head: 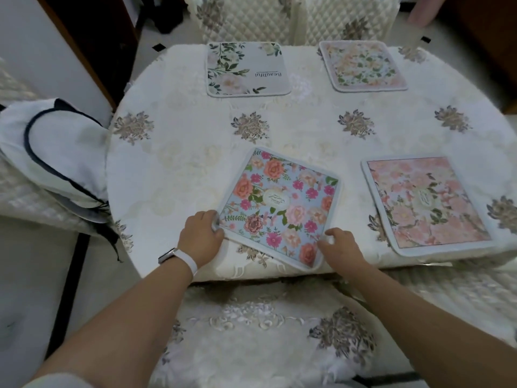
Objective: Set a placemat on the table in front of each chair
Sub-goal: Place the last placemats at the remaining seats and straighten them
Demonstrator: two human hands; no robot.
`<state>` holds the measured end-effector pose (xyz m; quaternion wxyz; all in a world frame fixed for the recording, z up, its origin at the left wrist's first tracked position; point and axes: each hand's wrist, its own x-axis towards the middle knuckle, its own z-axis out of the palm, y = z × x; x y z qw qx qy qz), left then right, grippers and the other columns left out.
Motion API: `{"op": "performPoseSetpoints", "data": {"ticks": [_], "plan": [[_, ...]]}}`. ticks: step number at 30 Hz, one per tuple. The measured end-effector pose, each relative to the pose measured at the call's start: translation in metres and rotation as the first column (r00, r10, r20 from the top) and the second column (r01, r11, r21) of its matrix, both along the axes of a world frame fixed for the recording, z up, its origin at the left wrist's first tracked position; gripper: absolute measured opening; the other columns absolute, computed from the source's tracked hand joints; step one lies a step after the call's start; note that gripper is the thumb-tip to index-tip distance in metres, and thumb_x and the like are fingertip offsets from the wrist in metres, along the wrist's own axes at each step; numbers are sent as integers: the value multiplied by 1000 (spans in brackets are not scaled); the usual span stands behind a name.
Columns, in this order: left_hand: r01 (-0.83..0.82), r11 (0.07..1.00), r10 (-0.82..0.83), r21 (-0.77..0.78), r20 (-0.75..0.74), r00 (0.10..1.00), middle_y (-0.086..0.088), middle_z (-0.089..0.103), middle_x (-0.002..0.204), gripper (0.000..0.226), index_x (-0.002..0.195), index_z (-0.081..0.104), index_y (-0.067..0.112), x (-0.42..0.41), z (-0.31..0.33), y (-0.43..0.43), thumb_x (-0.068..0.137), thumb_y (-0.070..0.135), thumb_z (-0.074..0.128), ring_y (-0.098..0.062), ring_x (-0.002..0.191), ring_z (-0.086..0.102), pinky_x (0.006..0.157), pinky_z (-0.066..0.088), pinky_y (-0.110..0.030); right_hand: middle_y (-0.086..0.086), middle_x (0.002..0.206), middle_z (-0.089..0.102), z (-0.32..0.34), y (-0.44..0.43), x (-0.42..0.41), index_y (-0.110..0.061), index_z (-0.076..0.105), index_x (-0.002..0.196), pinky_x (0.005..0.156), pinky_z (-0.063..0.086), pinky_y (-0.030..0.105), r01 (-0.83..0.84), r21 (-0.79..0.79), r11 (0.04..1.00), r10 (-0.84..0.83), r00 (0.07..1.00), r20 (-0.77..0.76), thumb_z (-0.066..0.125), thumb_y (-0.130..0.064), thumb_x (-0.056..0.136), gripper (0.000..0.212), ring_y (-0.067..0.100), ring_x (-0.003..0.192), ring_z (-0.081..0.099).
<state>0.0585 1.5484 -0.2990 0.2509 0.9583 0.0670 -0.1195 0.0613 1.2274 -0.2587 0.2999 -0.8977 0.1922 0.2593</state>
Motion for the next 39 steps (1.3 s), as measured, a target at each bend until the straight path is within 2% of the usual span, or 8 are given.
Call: {"op": "performPoseSetpoints", "data": {"ticks": [5, 10, 16, 20, 26, 30, 34, 39], "plan": [[-69, 995, 70, 73, -12, 997, -15, 54, 116, 43, 124, 52, 14, 14, -2, -23, 87, 32, 62, -35, 105, 47, 80, 43, -41, 11, 139, 47, -8, 3, 10, -17, 45, 139, 89, 51, 40, 180, 155, 971, -182, 983, -2, 61, -33, 89, 55, 24, 107, 56], [-306, 952, 303, -8, -116, 946, -11, 55, 109, 42, 109, 56, 15, 31, 1, -30, 76, 39, 65, -33, 97, 54, 80, 50, -40, 7, 124, 51, -16, -2, 18, -14, 36, 143, 82, 42, 34, 343, 294, 892, -351, 936, -27, 60, -27, 93, 57, 21, 98, 53], [-441, 886, 404, -143, -228, 886, -8, 66, 84, 22, 87, 64, 7, 27, -2, -27, 92, 26, 56, -24, 74, 62, 53, 39, -28, 10, 123, 58, -18, -20, 20, -15, 42, 139, 91, 53, 43, 505, 406, 761, -485, 860, -159, 64, -30, 84, 61, 27, 104, 61], [-498, 855, 465, -145, -211, 859, -7, 64, 78, 23, 81, 60, 6, 7, -5, -28, 93, 25, 56, -25, 73, 60, 58, 44, -32, 14, 103, 73, -15, -24, 16, -11, 63, 104, 77, 58, 40, 532, 528, 662, -473, 843, -256, 58, -15, 91, 14, 30, 90, 71], [-706, 662, 687, -253, -171, 706, -7, 63, 81, 17, 82, 59, 7, -22, -3, -37, 92, 19, 56, -27, 78, 60, 64, 42, -32, 15, 107, 71, -15, -9, 8, -5, 60, 112, 77, 60, 44, 557, 618, 556, -492, 819, -296, 56, -6, 93, 19, 30, 94, 72], [-814, 452, 823, -366, -180, 538, -1, 60, 78, 11, 87, 62, 6, -29, 5, -43, 92, 15, 58, -26, 82, 60, 69, 43, -31, 13, 106, 71, -13, 8, 4, -6, 61, 110, 66, 59, 34, 541, 666, 513, -500, 820, -281, 64, -6, 89, 21, 25, 92, 71], [-858, 264, 899, -441, -210, 385, -7, 62, 89, 12, 93, 62, 4, -38, 15, -58, 93, 15, 57, -27, 85, 58, 69, 42, -31, 17, 111, 70, -10, 29, 4, -5, 58, 114, 73, 58, 34, 553, 698, 456, -486, 811, -326, 67, -6, 89, 27, 25, 87, 70], [-829, 255, 816, -499, -348, 461, -11, 64, 97, 8, 90, 56, 11, -51, 18, -107, 93, 19, 58, -31, 90, 62, 78, 56, -45, 14, 106, 70, -11, 52, 1, -16, 52, 118, 70, 60, 36, 537, 725, 432, -437, 828, -352, 67, -5, 88, 35, 24, 81, 70]]}}
